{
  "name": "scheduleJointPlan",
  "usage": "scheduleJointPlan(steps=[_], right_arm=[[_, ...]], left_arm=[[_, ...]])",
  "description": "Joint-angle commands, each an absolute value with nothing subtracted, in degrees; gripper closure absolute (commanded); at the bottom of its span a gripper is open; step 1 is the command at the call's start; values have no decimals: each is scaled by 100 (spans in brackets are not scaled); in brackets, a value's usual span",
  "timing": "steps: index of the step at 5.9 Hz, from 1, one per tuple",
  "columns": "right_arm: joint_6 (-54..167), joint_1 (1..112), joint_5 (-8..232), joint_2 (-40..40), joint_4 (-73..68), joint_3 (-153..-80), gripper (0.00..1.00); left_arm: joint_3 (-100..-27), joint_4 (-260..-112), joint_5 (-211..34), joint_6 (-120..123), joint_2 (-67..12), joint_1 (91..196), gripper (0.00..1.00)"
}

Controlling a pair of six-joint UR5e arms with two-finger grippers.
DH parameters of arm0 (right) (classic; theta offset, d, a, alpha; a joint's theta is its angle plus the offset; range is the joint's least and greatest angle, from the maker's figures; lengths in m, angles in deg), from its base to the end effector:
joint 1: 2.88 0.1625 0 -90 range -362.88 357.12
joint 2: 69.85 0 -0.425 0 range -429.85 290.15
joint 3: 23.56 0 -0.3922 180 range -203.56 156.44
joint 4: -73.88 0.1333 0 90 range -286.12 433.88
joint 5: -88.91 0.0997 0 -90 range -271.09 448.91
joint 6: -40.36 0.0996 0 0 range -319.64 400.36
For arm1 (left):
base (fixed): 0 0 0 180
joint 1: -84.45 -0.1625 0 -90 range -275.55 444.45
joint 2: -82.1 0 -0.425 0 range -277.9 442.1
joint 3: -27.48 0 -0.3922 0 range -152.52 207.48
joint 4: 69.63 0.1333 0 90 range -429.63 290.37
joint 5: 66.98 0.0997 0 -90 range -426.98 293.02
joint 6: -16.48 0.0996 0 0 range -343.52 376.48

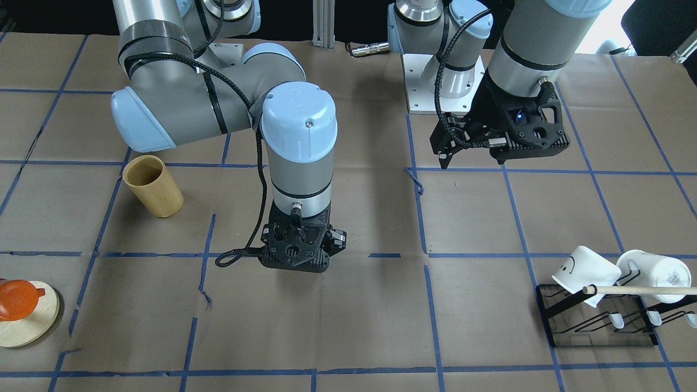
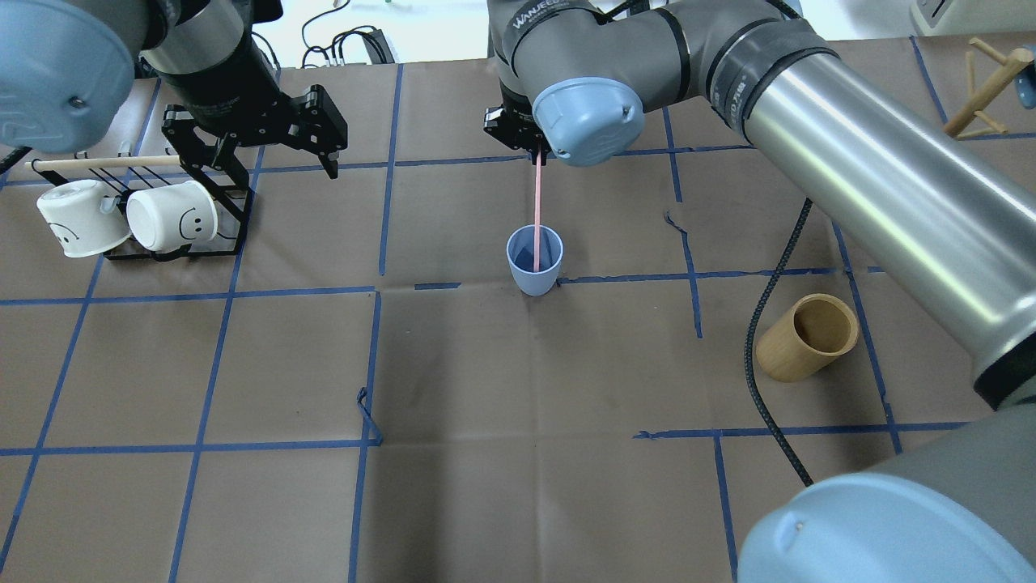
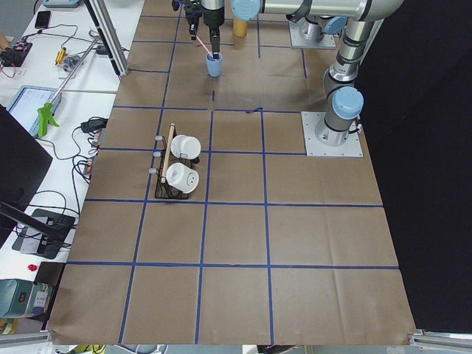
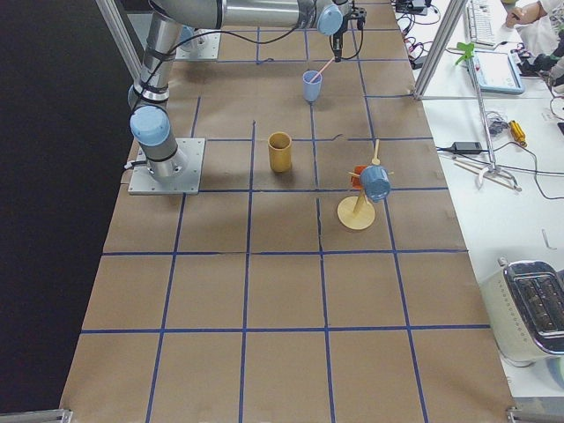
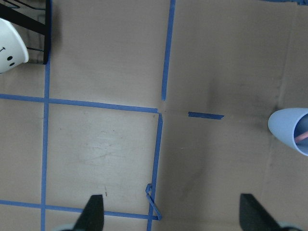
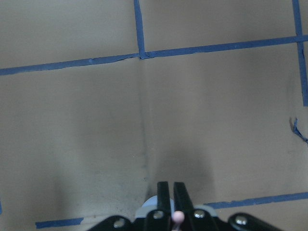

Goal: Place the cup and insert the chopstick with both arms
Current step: 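Lower pink stick into blue cup with right gripper, then release pink stick and raise right gripper away from blue cup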

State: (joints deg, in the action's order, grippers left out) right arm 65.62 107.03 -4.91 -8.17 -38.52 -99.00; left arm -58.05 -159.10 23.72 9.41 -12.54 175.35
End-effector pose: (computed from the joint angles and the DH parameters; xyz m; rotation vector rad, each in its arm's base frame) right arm 0.3561 -0.6113 0.3601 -0.1538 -3.1236 0.2582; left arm -0.1403 -0.5248 0.4860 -0.1685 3.1253 -0.0111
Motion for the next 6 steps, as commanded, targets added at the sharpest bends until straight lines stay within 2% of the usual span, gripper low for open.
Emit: scheduleJointPlan(steps=[1, 2, 3, 4, 5, 6], right_arm=[[6505, 10681, -460, -771, -3854, -9863, 0], [6497, 10585, -373, -519, -3392, -9575, 0], [6149, 10419, -398, -229, -2196, -9137, 0], [5458, 9947, -425, 209, -1209, -9063, 0], [4598, 9325, -399, 701, -303, -9262, 0], [4085, 8866, -373, 1193, -172, -9804, 0]], left_arm=[[-5804, -15910, 2372, 910, -1247, 17533, 1], [-5804, -15910, 2372, 901, -1247, 17541, 1], [-5804, -15910, 2372, 901, -1247, 17541, 1], [-5804, -15910, 2372, 901, -1256, 17541, 1], [-5812, -15910, 2372, 901, -1256, 17541, 1], [-5812, -15910, 2372, 901, -1256, 17541, 1]])
